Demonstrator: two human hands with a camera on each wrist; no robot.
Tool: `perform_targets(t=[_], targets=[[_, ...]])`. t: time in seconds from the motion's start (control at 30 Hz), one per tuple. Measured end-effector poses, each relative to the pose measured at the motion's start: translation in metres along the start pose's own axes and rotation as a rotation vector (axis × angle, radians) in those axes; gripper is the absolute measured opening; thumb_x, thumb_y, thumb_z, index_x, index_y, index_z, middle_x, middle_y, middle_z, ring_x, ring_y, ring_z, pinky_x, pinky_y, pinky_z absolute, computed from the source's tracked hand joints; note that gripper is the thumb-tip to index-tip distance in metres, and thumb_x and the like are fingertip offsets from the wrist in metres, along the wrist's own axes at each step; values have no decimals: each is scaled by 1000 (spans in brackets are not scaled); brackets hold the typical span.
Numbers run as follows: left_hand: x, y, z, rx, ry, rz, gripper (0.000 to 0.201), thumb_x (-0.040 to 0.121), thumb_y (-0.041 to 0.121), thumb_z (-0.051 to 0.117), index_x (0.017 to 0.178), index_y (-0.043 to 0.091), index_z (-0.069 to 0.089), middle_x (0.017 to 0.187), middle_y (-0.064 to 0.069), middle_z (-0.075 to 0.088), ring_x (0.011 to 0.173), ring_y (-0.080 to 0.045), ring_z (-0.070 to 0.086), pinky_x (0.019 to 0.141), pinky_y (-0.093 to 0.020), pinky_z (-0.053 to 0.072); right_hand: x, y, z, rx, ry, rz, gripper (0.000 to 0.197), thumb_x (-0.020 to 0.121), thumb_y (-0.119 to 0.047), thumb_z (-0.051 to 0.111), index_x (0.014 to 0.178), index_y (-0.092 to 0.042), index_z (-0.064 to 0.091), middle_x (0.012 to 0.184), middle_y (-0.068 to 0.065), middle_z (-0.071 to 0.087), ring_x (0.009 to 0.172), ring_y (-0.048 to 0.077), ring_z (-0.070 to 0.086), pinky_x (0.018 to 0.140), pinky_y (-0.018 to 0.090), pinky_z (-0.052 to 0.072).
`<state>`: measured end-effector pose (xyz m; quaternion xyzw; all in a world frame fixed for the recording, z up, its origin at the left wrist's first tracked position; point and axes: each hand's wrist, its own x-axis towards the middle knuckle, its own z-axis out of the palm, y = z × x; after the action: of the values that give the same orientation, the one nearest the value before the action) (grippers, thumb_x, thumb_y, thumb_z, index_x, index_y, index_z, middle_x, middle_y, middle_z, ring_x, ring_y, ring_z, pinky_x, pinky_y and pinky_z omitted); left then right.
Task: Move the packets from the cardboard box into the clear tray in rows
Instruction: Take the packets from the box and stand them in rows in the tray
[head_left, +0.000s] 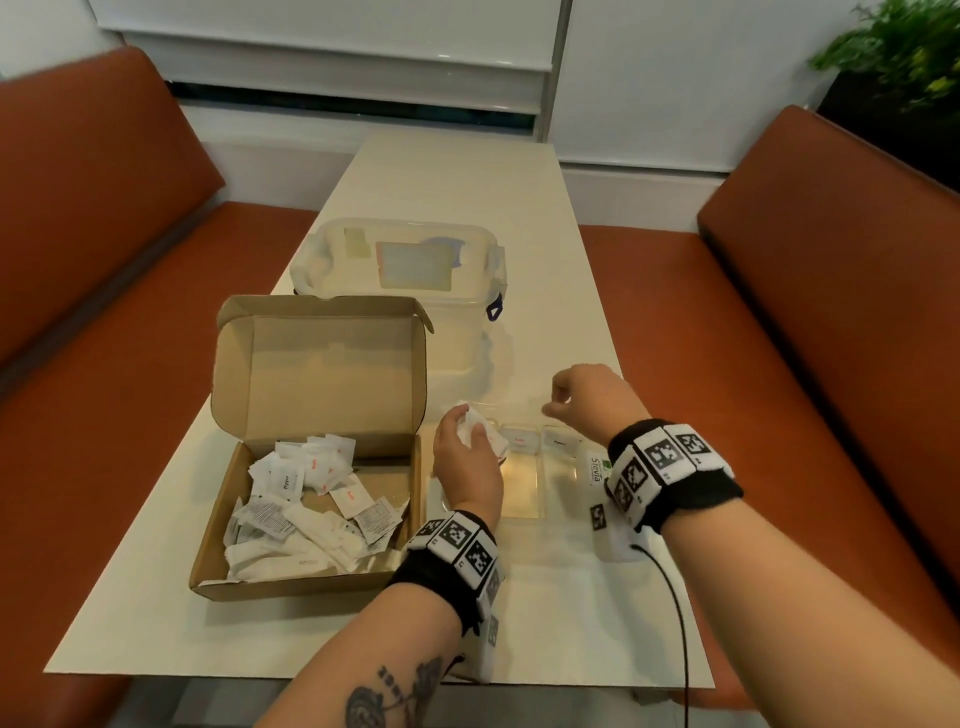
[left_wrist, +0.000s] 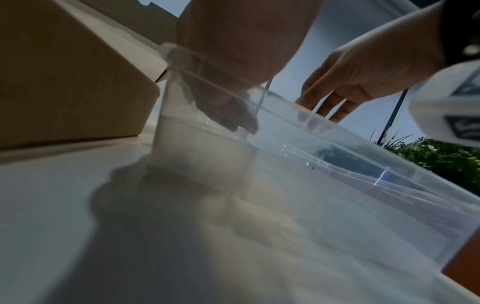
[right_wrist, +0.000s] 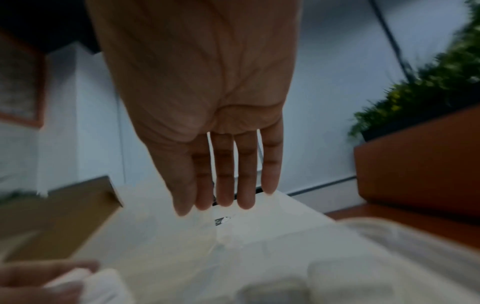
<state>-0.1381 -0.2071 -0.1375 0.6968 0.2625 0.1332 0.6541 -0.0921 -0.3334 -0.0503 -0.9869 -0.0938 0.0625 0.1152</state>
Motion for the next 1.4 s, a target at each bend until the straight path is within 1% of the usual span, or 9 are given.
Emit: perform_targets(t=[0.23, 0.37, 0.47, 0.87, 0.93, 1.03, 1.13, 1.23, 1.4], targets=[[1, -4, 1, -10, 39, 44, 28, 95, 9, 52, 123, 15, 57, 131, -7, 54, 120, -24, 51, 102, -40, 44, -39, -8, 44, 237, 58, 88, 15, 89, -25, 58, 76, -18, 58, 79, -3, 60, 75, 14, 56, 58, 20, 36], [1, -4, 3, -7, 46, 38, 29, 97, 10, 50, 125, 15, 56, 134, -6, 53, 123, -22, 49, 98, -26, 40, -50, -10, 75, 281, 12, 79, 22, 93, -33, 53, 90, -13, 63, 93, 2, 63, 84, 16, 55, 70, 25, 38], [2, -5, 3, 18, 36, 51, 30, 97, 10, 49, 127, 14, 54, 135, -6, 52, 124, -22, 48, 95, -22, 37, -51, -7, 89, 252, 42, 78, 23, 94, -35, 51, 83, -16, 56, 86, 1, 57, 77, 14, 50, 68, 25, 35], [5, 1, -1, -47, -15, 81, 27, 96, 10, 53, 122, 18, 57, 131, -6, 55, 120, -24, 51, 101, -42, 46, -43, -6, 100, 230, 151, 34, 24, 95, -32, 50, 79, -14, 53, 78, -2, 46, 72, 16, 44, 65, 26, 32], [4, 4, -6, -75, -62, 130, 25, 95, 10, 55, 117, 20, 58, 125, -3, 58, 113, -20, 54, 96, -29, 48, -42, -7, 94, 341, 238, 55, 27, 95, -31, 49, 73, -15, 49, 74, -1, 48, 70, 15, 44, 61, 24, 28], [5, 8, -16, -106, -208, 132, 23, 93, 11, 57, 109, 27, 59, 109, 4, 59, 98, -14, 58, 68, -4, 46, -35, -13, 79, 623, 367, 123, 23, 93, -33, 54, 77, -17, 54, 73, -4, 56, 66, 8, 48, 56, 17, 33], [5, 14, -22, -207, -357, 38, 24, 94, 12, 57, 114, 26, 61, 117, -4, 62, 103, -21, 63, 76, -20, 55, -28, -22, 67, 861, 317, 169, 16, 84, -29, 68, 91, -17, 58, 83, -2, 61, 69, 11, 57, 62, 23, 50], [3, 18, -23, -353, -444, -97, 28, 96, 11, 53, 117, 28, 59, 121, -8, 59, 105, -30, 64, 82, -41, 57, -24, -27, 65, 931, 289, 188, 22, 80, -22, 72, 97, -17, 59, 83, -2, 58, 69, 13, 58, 59, 21, 54], [9, 16, -25, -481, -444, -216, 48, 98, 12, 49, 140, 31, 37, 131, -12, 52, 105, -27, 63, 65, -27, 55, -25, -37, 66, 940, 290, 176, 31, 85, -20, 68, 115, -16, 65, 94, 0, 64, 77, 16, 59, 78, 30, 53]])
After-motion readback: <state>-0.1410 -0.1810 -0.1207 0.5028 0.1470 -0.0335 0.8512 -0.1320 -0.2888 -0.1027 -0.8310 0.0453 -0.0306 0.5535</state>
